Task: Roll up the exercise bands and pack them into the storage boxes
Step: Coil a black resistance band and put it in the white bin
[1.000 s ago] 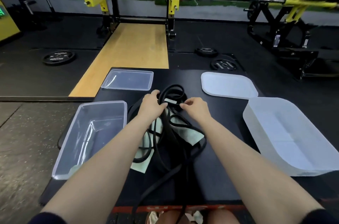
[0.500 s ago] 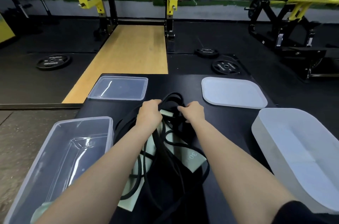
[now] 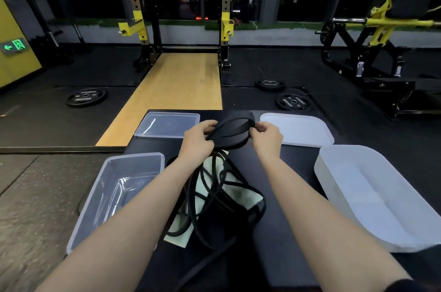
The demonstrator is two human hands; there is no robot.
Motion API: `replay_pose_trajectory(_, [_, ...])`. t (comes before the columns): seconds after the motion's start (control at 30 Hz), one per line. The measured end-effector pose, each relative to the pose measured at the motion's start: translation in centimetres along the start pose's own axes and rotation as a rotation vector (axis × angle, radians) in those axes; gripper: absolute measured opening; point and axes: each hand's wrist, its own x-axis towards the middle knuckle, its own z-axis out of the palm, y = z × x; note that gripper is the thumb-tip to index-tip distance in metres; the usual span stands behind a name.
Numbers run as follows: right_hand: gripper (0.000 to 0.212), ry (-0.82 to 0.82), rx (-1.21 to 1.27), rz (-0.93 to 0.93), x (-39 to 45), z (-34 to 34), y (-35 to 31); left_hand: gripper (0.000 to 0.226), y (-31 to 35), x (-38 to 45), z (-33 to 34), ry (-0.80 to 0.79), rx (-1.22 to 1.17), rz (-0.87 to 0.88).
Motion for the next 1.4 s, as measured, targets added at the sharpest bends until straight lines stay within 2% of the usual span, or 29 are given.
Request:
replay_pose_trajectory(0.1, [0.019, 0.027, 0.036, -0.063, -1.5, -1.5, -2.3, 0.051, 1.5, -1.4, -0.6, -0.056, 0.013, 0.033])
replay_pose_trajectory(0.2, [0.017, 0.032, 0.049, -0.168, -3.0, -3.1, -4.5, 0.052, 2.9, -2.5, -1.4, -0.134, -0.011, -0.005])
replay_pose_trajectory(0.33, [0.015, 0.000, 0.040, -0.293, -5.0, -5.4, -6.6, 0.041, 4.5, -3.4, -2.9, -0.095, -0.286, -0.169])
replay_pose_trajectory(0.4, [0.015, -0.015, 0.021, -0.344, -5.9, -6.3, -7.1, 0.034, 5.3, -3.9, -3.4, -0.068, -0.365, -0.184])
replay_pose_trajectory(0.5, [0.014, -0.021, -0.009, -0.406, -7.0, -7.5, -7.9, 0.033, 6.7, -4.9, -3.9, -0.074, -0.285, -0.093])
replay_pose_trajectory(0.63, [0.016, -0.019, -0.055, -0.500, -8.2, -8.5, -9.2, 0.053, 8.3, -6.0, -4.0, -0.142, -0.201, 0.113])
replay_pose_trajectory(0.7, [0.016, -0.019, -0.060, -0.560, -8.7, -8.9, -9.8, 0.058, 8.9, -6.2, -3.9, -0.169, -0.147, 0.146])
replay_pose_trajectory(0.83, [0.017, -0.002, -0.075, -0.673, -9.5, -9.5, -10.4, 0.049, 9.7, -6.3, -4.0, -0.122, -0.072, 0.152])
replay_pose_trajectory(0.93, [0.019, -0.100, -0.041, -0.603, -9.9, -9.7, -10.1, 0.036, 10.0, -6.4, -4.0, -0.087, -0.034, 0.166])
replay_pose_trajectory(1.03, [0.023, -0.219, 0.055, -0.476, -10.6, -10.2, -9.5, 0.038, 10.3, -6.4, -4.4, -0.028, -0.062, 0.174])
replay_pose_trajectory(1.2, [0.060, -0.377, 0.128, -0.342, -11.8, -10.2, -8.4, 0.036, 12.2, -6.4, -4.8, -0.005, -0.185, 0.204])
replay_pose_trajectory(1.3, [0.075, -0.382, 0.144, -0.310, -12.1, -9.2, -8.3, 0.034, 13.2, -6.7, -4.3, -0.027, -0.270, 0.191])
replay_pose_trajectory(1.4, [0.074, -0.335, 0.142, -0.299, -12.2, -8.3, -8.2, 0.037, 13.2, -7.0, -3.3, -0.046, -0.314, 0.159])
